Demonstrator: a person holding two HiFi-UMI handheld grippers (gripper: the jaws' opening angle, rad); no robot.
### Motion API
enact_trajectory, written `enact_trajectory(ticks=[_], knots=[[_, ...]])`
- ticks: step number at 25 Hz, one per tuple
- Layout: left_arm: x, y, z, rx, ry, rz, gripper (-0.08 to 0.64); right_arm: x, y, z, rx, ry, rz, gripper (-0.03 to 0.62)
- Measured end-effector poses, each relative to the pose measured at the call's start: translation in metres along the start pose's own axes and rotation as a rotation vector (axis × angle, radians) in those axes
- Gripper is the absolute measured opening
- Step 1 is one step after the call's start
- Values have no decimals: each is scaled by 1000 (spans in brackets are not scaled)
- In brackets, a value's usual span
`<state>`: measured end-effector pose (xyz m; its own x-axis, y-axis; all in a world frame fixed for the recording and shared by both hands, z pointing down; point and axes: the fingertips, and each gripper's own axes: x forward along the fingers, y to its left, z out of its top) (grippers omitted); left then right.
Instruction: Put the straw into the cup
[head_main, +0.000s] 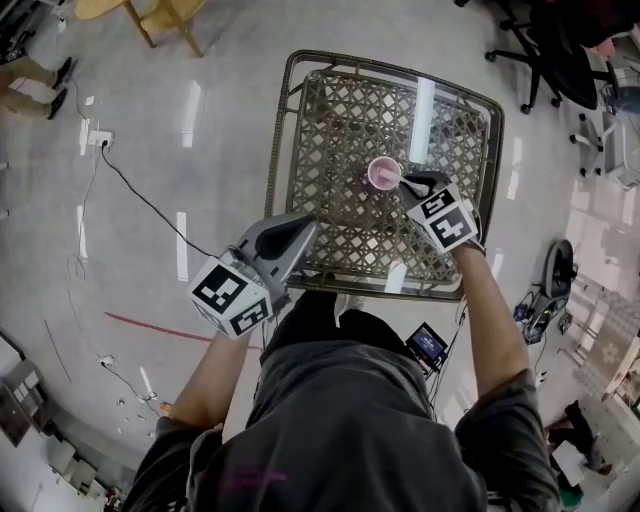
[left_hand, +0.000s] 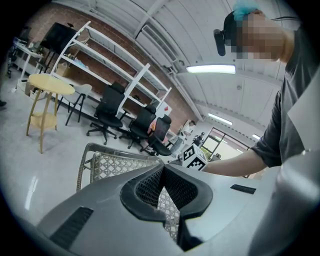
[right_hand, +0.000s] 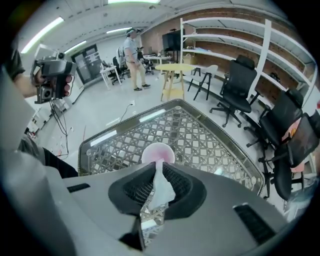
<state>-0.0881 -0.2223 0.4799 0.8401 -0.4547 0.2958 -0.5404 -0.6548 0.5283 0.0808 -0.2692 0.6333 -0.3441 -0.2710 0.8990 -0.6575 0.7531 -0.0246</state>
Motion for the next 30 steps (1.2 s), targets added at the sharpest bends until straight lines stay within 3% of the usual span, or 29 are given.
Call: enact_trajectory(ticks=[14,30], knots=[[0,8,-6,-5,29,-14,11,27,5,3,-103,63,0,48],[7,4,-4,7,45,-40,11,31,2,0,-56,41,7,48]])
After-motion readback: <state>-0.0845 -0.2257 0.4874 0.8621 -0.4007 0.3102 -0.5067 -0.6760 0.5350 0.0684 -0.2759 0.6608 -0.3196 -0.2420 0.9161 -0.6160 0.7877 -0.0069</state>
